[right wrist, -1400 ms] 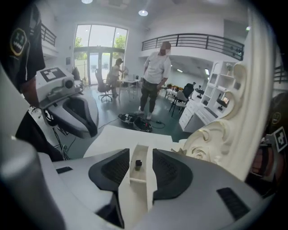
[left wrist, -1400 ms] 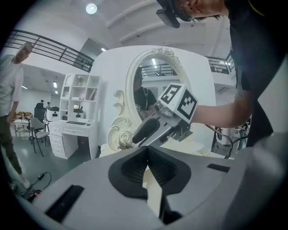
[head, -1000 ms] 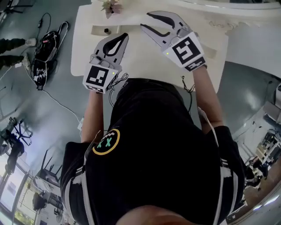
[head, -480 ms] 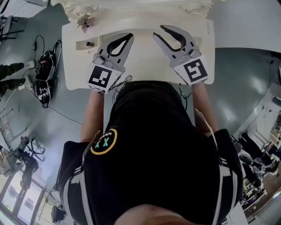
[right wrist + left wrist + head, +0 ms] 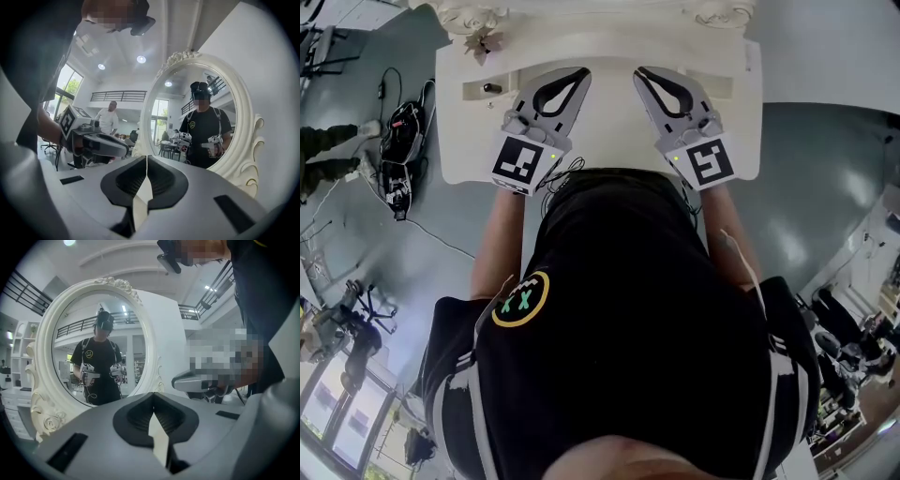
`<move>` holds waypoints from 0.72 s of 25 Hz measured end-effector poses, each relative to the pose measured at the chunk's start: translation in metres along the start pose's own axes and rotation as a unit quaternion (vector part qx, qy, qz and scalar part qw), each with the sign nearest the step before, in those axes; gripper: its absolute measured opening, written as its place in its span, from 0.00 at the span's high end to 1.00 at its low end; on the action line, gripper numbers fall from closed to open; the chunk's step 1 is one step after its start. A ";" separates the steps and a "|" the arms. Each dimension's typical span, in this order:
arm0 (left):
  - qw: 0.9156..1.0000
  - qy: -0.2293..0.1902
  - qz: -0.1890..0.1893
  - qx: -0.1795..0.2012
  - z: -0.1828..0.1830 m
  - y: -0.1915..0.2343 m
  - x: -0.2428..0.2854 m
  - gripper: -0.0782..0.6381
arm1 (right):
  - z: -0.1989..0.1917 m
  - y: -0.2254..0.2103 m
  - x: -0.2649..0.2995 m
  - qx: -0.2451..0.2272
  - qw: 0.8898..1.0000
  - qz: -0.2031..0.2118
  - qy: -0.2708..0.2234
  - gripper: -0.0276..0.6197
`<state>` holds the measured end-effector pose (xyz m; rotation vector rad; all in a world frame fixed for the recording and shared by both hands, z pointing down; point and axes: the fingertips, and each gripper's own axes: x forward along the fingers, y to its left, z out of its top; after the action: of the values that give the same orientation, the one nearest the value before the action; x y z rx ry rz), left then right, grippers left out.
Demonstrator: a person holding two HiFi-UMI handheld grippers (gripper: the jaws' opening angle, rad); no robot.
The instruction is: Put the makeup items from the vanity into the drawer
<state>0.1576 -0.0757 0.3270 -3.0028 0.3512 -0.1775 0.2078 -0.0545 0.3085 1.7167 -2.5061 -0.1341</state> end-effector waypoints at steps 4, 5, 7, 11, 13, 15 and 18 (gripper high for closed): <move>1.000 0.002 0.004 0.000 -0.001 -0.001 0.001 0.86 | -0.004 0.005 0.000 -0.002 1.000 0.000 -0.003 0.92; 1.000 0.003 0.005 0.000 -0.002 -0.001 0.001 0.86 | -0.006 0.006 0.001 -0.004 1.000 0.001 -0.003 0.92; 1.000 0.002 0.006 0.000 -0.003 -0.001 0.002 0.86 | -0.008 0.008 0.002 -0.007 1.000 0.002 -0.002 0.92; 1.000 0.002 0.006 0.002 -0.003 -0.001 0.002 0.86 | -0.009 0.010 0.004 -0.011 1.000 0.004 -0.001 0.92; 1.000 0.003 0.007 0.002 -0.005 0.000 0.002 0.86 | -0.011 0.011 0.006 -0.016 1.000 0.005 -0.002 0.92; 1.000 0.003 0.008 0.001 -0.006 0.001 0.002 0.86 | -0.012 0.012 0.006 -0.016 1.000 0.007 -0.003 0.93; 1.000 0.002 0.010 -0.001 -0.003 -0.001 0.002 0.86 | -0.011 0.014 0.004 -0.013 1.000 0.010 0.001 0.93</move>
<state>0.1592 -0.0760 0.3305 -2.9999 0.3816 -0.1822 0.1949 -0.0538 0.3209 1.6809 -2.5083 -0.1624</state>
